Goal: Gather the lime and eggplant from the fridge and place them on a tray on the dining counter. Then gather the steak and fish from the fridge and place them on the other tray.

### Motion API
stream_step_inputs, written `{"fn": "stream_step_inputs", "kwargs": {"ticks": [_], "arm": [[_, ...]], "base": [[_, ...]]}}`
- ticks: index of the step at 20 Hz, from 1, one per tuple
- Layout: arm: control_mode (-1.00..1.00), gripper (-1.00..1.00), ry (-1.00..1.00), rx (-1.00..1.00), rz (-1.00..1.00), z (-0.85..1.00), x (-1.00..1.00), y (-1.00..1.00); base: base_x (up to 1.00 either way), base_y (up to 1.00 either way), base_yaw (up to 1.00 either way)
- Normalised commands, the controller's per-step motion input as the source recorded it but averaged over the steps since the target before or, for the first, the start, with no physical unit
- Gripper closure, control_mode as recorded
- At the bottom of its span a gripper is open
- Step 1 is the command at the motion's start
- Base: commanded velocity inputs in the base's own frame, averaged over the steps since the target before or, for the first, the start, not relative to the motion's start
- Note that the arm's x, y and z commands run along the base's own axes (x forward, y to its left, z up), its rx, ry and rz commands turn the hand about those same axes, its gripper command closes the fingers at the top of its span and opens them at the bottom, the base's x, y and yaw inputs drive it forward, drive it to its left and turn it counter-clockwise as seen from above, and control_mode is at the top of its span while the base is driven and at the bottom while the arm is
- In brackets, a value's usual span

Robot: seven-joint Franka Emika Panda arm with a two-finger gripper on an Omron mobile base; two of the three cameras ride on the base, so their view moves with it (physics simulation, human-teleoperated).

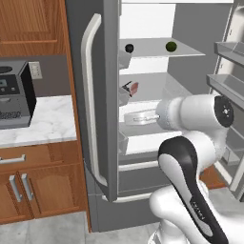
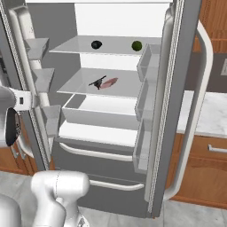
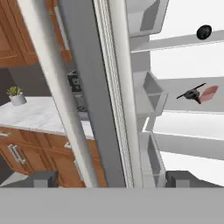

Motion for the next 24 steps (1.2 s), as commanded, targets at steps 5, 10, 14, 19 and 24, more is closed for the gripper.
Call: {"fn": "stream_step_inputs", "kwargs": {"ticks": [5,10,14,19,24], "arm": [[-1.00,-1.00,0.04,0.33,-0.01,0.03,0.14,-0.61],[-1.00,-1.00,0.12,0.30,0.00,0.10,0.09,-0.42],[-1.00,-1.00,0.20,0.25,0.00,0.23,0.23,-0.12],[-1.00,-1.00,0.19,0.05,0.01,-0.01,0.15,0.00],[-1.00,-1.00,0.11,0.07,0.02,-0.01,0.27,0.00]], "base": [[0.00,0.00,0.00],[0.00,0.00,0.00],[0.00,0.00,0.00],[0.00,0.00,0.00],[0.00,0.00,0.00]]}}
